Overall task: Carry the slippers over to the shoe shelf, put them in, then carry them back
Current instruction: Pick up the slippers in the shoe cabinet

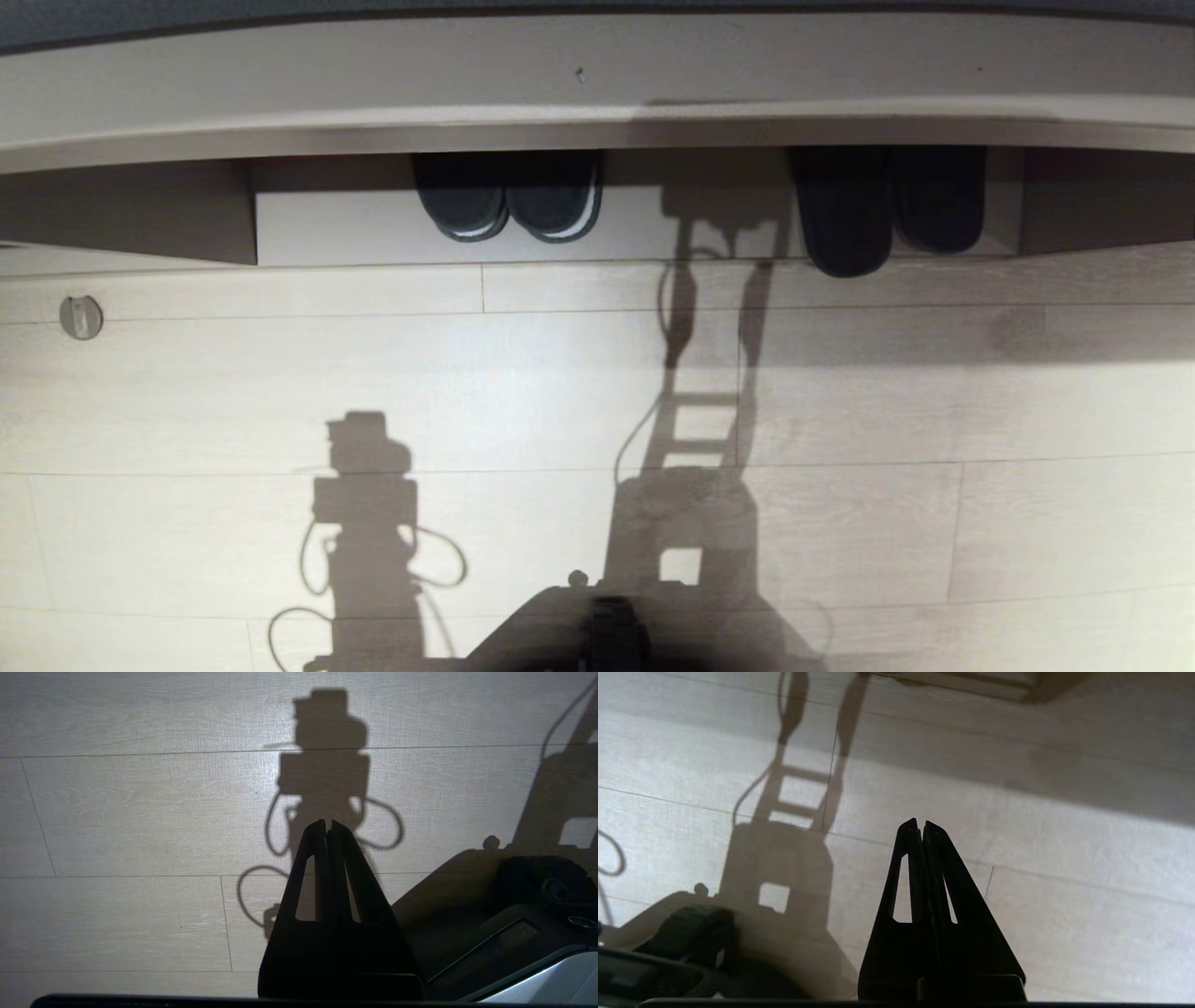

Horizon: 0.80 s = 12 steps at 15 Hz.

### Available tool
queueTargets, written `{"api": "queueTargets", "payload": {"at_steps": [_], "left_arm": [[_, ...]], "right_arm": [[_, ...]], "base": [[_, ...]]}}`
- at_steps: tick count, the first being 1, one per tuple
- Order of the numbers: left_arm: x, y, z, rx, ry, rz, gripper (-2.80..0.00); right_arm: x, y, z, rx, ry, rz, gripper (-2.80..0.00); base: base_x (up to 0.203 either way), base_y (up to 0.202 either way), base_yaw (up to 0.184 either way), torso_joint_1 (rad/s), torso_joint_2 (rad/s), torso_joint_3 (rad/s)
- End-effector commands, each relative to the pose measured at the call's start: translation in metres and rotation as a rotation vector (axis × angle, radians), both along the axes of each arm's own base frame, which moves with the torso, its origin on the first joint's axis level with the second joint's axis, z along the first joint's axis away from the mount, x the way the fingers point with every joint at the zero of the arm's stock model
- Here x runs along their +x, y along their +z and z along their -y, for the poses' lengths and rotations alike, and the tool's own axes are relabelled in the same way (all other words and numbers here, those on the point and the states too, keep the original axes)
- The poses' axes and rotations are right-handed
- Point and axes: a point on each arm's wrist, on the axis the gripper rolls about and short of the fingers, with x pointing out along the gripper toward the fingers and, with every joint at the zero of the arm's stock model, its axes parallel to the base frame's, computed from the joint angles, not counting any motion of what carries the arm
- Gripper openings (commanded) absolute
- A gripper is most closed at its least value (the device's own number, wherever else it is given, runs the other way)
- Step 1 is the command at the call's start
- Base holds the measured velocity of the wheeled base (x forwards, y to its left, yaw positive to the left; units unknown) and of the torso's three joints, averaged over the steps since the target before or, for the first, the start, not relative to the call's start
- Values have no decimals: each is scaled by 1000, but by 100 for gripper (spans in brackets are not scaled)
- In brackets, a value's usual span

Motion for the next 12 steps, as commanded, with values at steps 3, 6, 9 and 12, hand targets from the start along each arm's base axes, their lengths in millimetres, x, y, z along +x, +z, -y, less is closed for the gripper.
{"api": "queueTargets", "payload": {"at_steps": [3,6,9,12], "left_arm": [[0,0,0,-1,1,0,-280],[0,0,0,-1,0,0,-280],[0,0,0,-1,1,0,-280],[0,0,0,-1,0,0,-280]], "right_arm": [[110,23,-1,-70,37,-223,-280],[173,18,-4,-140,73,-222,-280],[212,19,-25,-182,132,-136,-280],[234,40,-33,-175,106,15,-280]], "base": [[0,0,0,0,0,0],[0,0,0,0,0,0],[0,0,0,0,0,0],[0,0,0,0,0,0]]}}
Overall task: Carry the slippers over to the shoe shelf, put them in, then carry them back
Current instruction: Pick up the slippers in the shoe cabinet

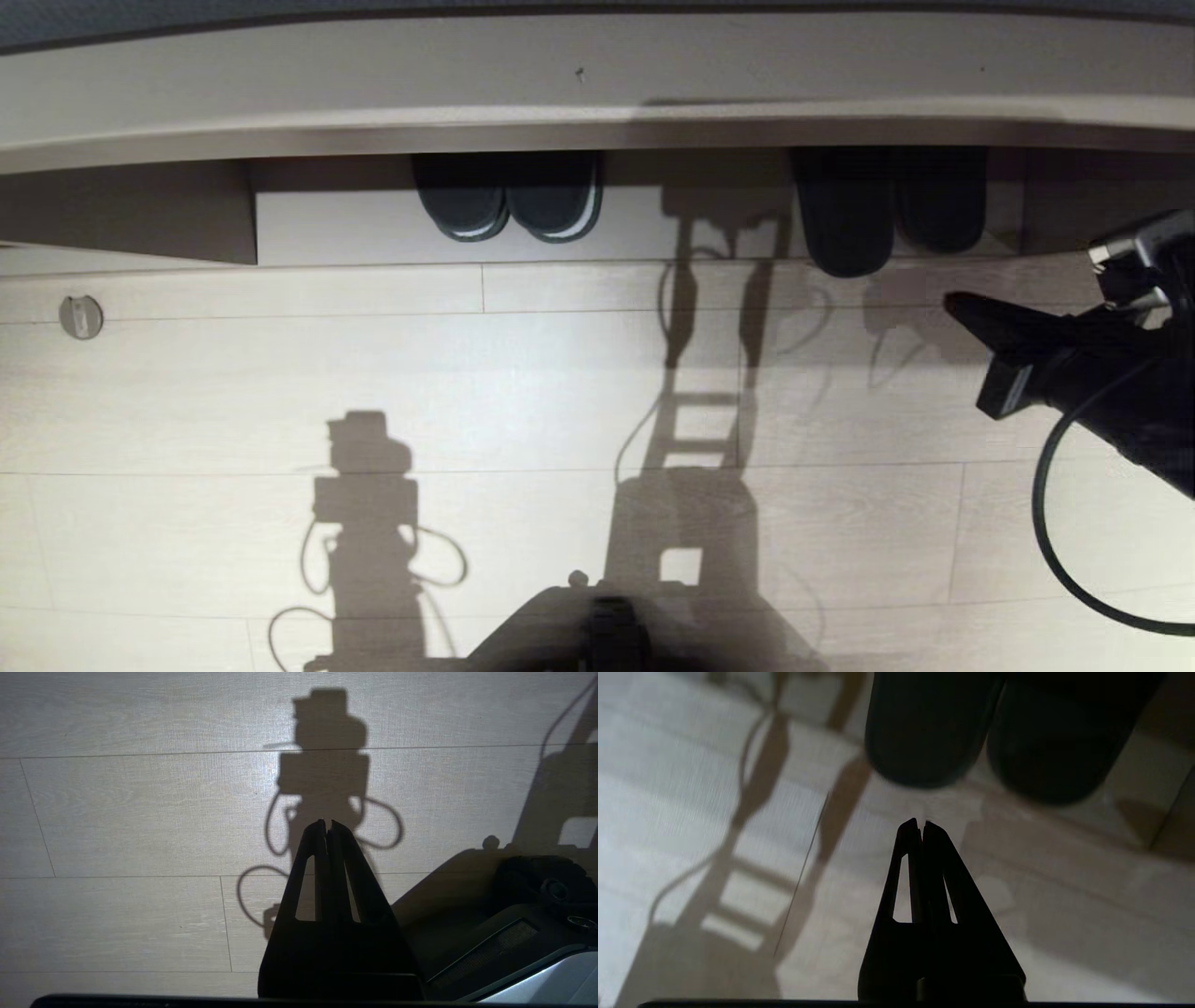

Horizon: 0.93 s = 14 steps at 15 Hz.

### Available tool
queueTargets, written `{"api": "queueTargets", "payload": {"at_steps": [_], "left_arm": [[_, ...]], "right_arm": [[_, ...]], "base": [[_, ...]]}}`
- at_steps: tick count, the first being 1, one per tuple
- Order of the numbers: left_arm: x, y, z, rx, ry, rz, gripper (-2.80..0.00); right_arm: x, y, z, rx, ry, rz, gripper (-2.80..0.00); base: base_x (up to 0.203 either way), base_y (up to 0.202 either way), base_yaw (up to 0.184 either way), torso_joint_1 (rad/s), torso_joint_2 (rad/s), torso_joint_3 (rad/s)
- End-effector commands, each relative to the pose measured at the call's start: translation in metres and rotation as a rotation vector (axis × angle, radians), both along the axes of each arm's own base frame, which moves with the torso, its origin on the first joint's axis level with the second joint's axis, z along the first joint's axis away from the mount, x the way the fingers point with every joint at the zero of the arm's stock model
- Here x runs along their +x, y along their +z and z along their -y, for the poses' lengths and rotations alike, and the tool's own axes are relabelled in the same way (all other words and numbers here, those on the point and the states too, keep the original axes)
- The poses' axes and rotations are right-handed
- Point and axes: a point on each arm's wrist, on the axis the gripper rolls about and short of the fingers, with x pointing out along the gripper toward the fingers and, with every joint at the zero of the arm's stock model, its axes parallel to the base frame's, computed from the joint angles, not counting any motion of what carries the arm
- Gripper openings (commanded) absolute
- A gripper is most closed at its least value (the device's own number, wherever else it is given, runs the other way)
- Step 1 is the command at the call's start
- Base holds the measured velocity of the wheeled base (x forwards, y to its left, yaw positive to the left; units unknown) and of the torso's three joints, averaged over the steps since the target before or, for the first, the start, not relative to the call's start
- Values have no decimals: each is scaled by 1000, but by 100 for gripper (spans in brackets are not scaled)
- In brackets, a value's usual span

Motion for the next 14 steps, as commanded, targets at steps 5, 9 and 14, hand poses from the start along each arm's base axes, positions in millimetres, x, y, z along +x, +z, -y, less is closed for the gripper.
{"api": "queueTargets", "payload": {"at_steps": [5,9,14], "left_arm": [[0,0,0,-1,1,0,-280],[0,0,0,-1,1,0,-280],[0,0,0,-1,1,0,-280]], "right_arm": [[39,20,-7,-24,-88,125,0],[64,24,-9,-11,-182,181,0],[108,27,-18,29,-222,345,0]], "base": [[0,0,0,0,0,0],[0,0,0,0,0,0],[0,0,0,0,0,0]]}}
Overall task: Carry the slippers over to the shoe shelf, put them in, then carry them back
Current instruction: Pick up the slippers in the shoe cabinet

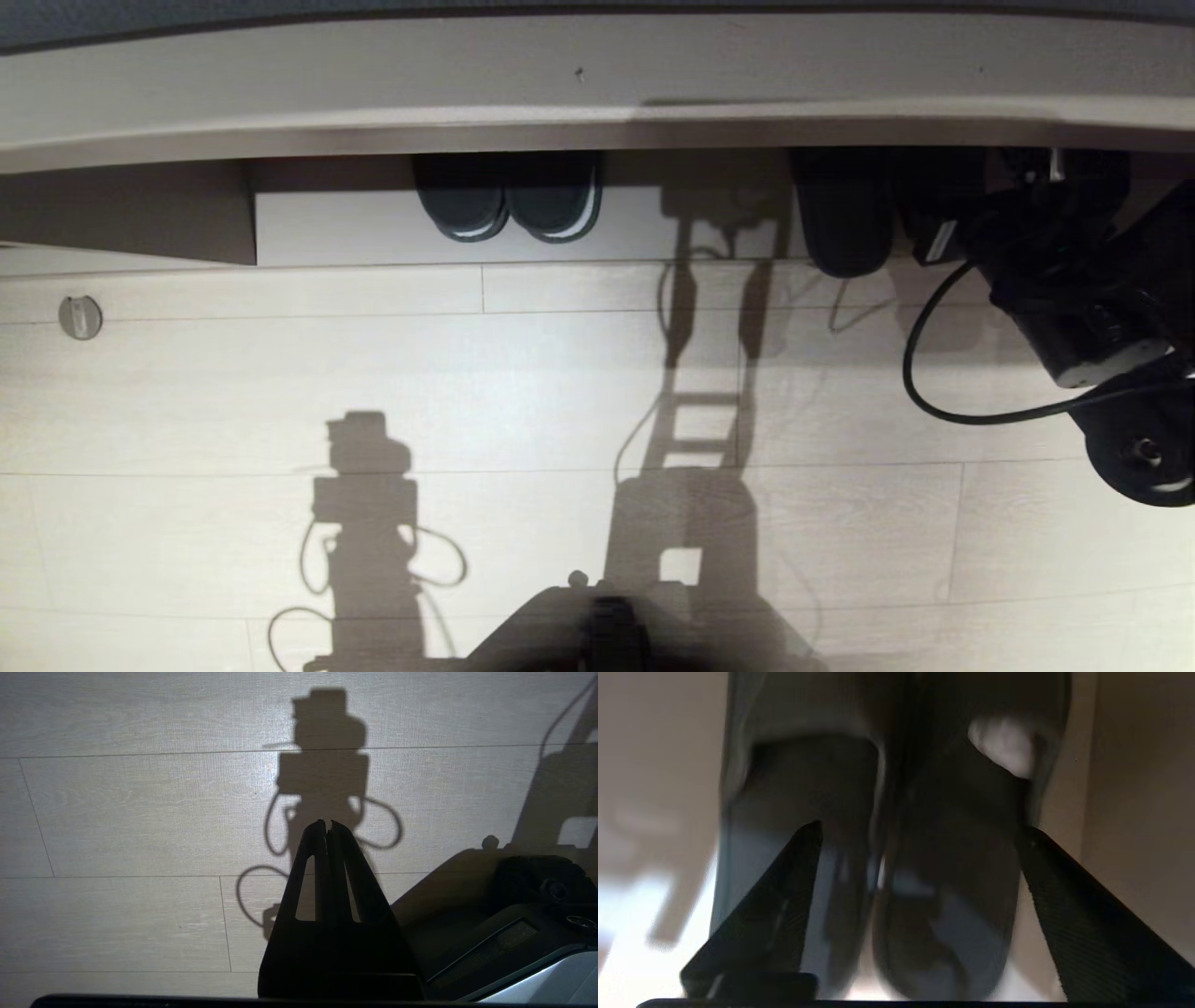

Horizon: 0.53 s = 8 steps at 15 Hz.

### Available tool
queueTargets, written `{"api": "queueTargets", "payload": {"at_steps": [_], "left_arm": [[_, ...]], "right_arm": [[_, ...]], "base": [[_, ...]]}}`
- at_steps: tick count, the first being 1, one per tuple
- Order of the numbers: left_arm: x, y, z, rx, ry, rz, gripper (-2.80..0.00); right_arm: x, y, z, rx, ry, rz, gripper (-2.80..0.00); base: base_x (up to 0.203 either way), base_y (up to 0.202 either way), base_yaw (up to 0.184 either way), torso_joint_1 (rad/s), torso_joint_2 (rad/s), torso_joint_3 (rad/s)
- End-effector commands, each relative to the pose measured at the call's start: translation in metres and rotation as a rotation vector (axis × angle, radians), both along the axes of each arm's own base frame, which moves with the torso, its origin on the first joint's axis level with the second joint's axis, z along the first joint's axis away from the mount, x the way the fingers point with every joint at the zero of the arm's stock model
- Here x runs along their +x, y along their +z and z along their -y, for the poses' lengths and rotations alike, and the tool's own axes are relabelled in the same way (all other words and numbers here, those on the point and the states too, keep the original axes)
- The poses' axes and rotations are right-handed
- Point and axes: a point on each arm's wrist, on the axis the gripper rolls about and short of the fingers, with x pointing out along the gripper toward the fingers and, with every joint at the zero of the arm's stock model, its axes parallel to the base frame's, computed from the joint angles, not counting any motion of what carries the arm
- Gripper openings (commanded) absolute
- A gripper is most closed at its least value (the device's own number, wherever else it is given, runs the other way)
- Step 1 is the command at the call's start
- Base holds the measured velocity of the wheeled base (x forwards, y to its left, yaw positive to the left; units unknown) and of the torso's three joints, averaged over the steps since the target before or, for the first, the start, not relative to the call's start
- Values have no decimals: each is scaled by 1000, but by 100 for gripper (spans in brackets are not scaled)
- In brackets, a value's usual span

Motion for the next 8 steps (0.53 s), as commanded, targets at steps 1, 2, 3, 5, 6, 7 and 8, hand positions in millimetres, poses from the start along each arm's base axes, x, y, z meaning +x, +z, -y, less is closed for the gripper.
{"api": "queueTargets", "payload": {"at_steps": [1,2,3,5,6,7,8], "left_arm": [[0,0,0,0,-1,0,-280],[0,0,0,0,1,0,-280],[0,0,0,0,-1,0,-280],[0,0,0,0,1,0,-280],[0,0,0,0,1,0,-280],[0,0,0,0,-1,0,-280],[0,0,0,0,1,0,-280]], "right_arm": [[25,-9,-5,2,5,-6,0],[33,-8,-7,12,9,11,0],[41,-4,-8,21,12,36,0],[56,-4,-11,40,20,57,0],[62,-4,-12,54,27,66,0],[68,-3,-13,63,29,84,0],[73,0,-13,75,34,112,0]], "base": [[0,0,0,0,0,0],[0,0,0,0,0,0],[0,0,0,0,0,0],[0,0,0,0,0,0],[0,0,0,0,0,0],[0,0,0,0,0,0],[0,0,0,0,0,0]]}}
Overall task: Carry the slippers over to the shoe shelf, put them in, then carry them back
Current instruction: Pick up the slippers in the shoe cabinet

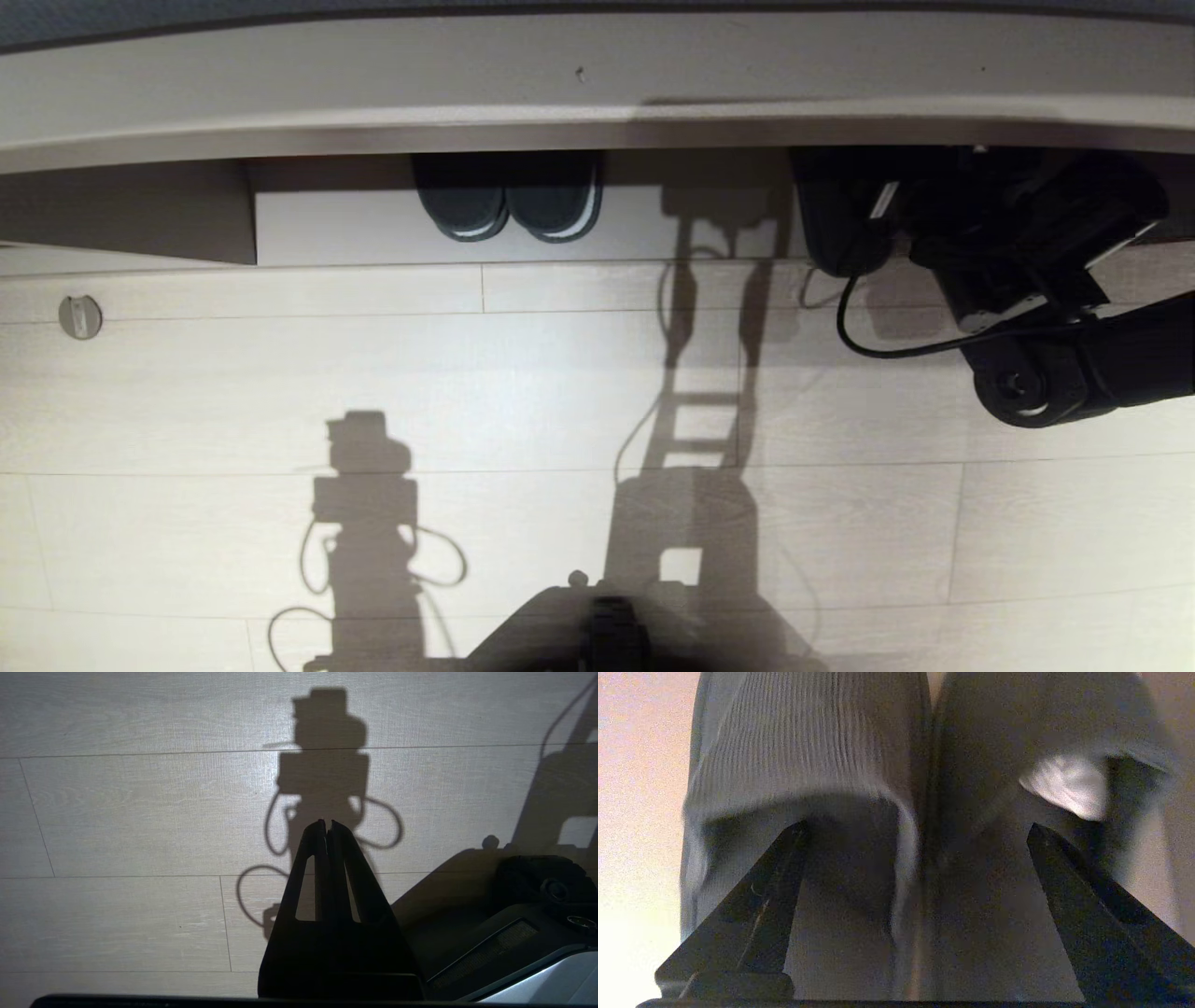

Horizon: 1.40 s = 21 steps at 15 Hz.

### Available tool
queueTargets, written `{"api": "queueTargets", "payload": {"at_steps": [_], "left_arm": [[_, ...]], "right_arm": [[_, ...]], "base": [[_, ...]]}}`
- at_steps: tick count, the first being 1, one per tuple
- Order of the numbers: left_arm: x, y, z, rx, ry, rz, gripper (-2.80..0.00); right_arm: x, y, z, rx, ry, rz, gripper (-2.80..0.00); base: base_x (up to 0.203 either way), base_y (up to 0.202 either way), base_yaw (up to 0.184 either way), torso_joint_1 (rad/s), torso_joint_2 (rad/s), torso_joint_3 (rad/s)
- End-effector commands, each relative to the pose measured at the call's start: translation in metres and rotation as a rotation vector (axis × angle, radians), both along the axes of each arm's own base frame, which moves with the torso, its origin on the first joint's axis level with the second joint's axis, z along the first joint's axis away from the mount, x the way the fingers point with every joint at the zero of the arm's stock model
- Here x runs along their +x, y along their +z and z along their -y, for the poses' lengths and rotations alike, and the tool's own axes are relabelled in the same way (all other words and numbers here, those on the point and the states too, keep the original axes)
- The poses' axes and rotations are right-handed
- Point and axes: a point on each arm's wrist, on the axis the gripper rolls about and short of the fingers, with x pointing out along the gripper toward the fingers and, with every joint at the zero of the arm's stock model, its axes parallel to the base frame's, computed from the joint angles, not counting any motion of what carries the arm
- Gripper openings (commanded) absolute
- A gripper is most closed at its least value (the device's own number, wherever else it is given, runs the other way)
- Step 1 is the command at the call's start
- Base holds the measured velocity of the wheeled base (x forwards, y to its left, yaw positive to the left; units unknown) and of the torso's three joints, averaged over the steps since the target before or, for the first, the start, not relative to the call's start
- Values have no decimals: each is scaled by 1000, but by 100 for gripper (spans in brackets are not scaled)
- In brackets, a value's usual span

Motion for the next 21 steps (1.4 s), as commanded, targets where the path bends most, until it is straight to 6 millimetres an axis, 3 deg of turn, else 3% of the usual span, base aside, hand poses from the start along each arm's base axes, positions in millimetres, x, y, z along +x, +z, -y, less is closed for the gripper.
{"api": "queueTargets", "payload": {"at_steps": [1,5,7,11,14,17,19,21], "left_arm": [[0,0,0,0,0,0,-280],[0,0,0,0,1,0,-280],[0,0,0,0,1,0,-280],[0,0,0,-2,0,0,-280],[0,0,0,-2,1,0,-280],[0,0,0,-3,1,0,-280],[0,0,0,-3,0,0,-280],[0,0,0,-2,1,0,-280]], "right_arm": [[15,-5,-2,6,1,15,0],[37,5,-6,38,16,102,0],[38,4,-6,40,18,102,-280],[55,12,-9,74,60,171,-280],[49,21,-8,74,68,174,-280],[21,30,-10,70,84,133,-280],[-10,31,-13,64,105,75,-280],[-44,20,-13,48,121,-22,-280]], "base": [[0,0,0,0,0,0],[0,0,0,0,0,0],[0,0,0,0,0,0],[0,0,0,0,0,0],[0,0,0,0,0,0],[0,0,0,0,0,0],[0,0,0,0,0,0],[0,0,0,0,0,0]]}}
